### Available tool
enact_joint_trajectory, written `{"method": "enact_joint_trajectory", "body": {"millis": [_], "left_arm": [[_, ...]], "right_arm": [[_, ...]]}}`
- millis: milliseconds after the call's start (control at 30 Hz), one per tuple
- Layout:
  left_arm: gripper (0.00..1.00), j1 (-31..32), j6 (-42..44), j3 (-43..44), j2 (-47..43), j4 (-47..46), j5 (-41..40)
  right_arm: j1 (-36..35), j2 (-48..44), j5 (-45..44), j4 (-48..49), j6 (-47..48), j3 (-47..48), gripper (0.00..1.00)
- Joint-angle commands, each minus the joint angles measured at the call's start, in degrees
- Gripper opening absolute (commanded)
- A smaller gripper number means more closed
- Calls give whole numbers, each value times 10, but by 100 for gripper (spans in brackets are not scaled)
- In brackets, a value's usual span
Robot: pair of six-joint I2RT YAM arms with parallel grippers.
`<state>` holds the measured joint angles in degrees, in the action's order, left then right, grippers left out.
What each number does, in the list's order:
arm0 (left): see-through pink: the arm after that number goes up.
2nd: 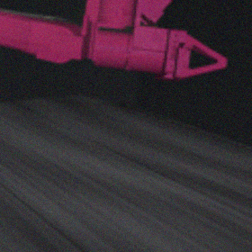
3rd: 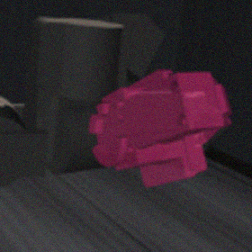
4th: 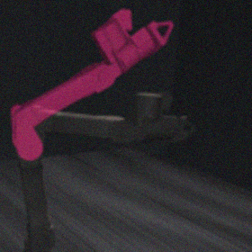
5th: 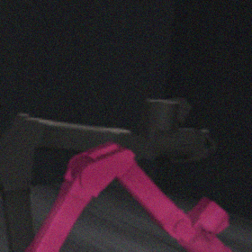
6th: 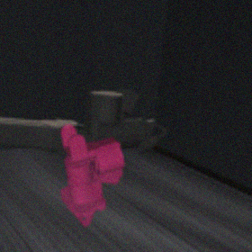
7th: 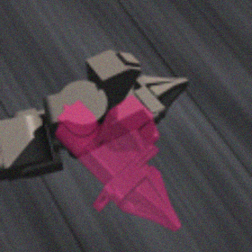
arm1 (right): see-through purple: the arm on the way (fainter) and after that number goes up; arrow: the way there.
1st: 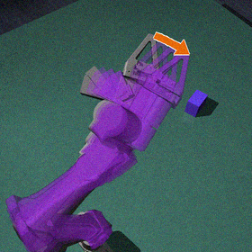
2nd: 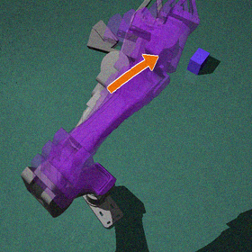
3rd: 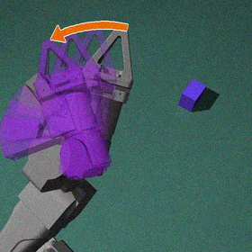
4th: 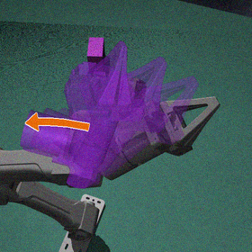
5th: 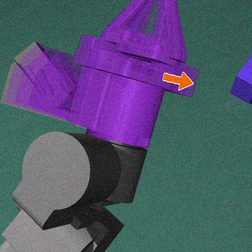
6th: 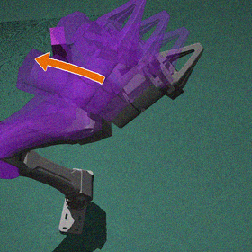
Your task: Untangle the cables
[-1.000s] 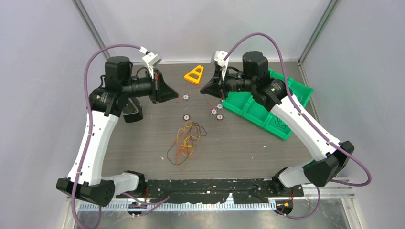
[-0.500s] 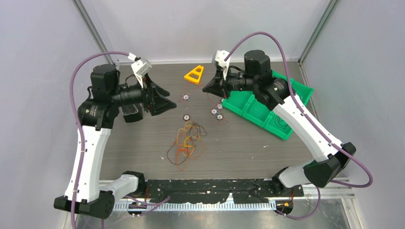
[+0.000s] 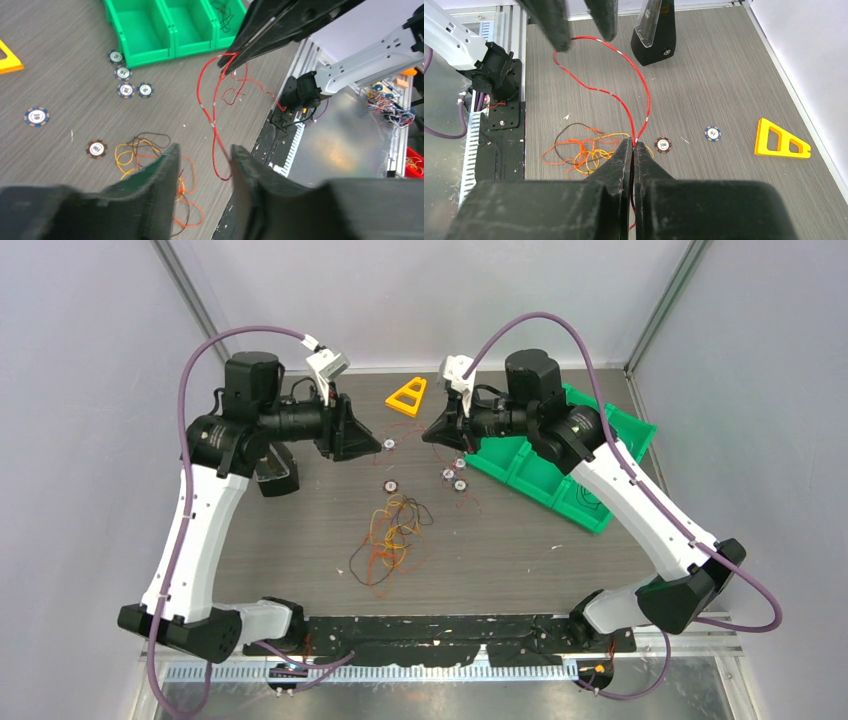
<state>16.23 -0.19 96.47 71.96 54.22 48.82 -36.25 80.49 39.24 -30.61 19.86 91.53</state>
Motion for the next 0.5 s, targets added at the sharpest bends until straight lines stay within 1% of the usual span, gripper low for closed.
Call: {"method": "enact_joint_trajectory", "body": {"millis": [0, 33, 133, 200, 333, 367, 400, 433, 467], "left_arm": [[32, 2, -14, 5, 6, 18, -15], [24, 3, -15, 3, 10, 20, -8], [10, 3, -17, -14, 13, 11, 16], [0, 3, -29, -43, 5, -22, 42], [0, 6, -108, -126, -21, -151, 91], [0, 12, -117, -140, -24, -176, 89], [0, 18, -124, -151, -26, -197, 87], [0, 24, -140, -163, -26, -223, 86], [0, 30, -157, -177, -26, -263, 85]], "right_arm": [[-4, -15, 3, 5, 3, 33, 5], [-5, -14, 5, 8, -2, 37, 5], [-5, -15, 11, 23, -21, 41, 5], [-5, -15, 15, 44, -44, 39, 5], [-4, -26, 39, 141, -116, 9, 6], [-5, -27, 46, 183, -151, -3, 6], [-5, -27, 52, 203, -168, -7, 5], [-4, -25, 59, 247, -211, -13, 5], [-5, -24, 64, 270, -234, -16, 5]]}}
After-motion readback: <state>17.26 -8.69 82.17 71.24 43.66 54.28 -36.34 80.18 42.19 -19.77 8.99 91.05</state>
